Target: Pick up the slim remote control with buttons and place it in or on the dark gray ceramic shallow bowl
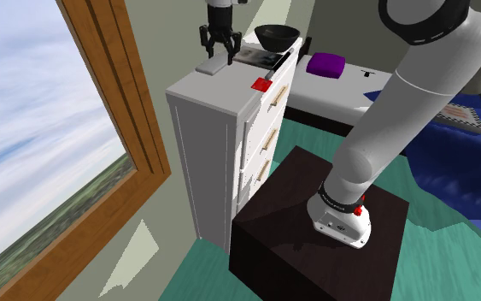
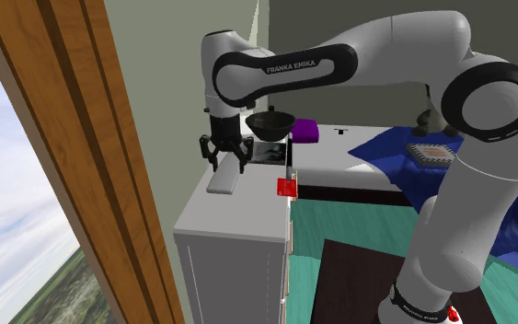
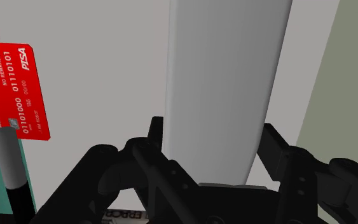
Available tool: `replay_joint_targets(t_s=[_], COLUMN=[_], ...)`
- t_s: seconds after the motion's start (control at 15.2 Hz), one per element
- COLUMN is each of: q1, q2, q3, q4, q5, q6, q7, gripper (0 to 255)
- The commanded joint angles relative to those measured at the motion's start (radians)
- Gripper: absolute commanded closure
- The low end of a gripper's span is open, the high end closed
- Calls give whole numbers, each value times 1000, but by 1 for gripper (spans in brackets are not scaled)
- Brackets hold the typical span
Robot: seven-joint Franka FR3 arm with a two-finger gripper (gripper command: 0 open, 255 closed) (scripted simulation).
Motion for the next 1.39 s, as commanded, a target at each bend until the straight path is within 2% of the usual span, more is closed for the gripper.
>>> replay_joint_targets(t_s=[0.0,1.32], q1=[0,2], q2=[-1,60], q3=[0,3], q4=[24,366], q5=[0,-9], q6=[-26,-306], q7=[1,9], gripper=[255,255])
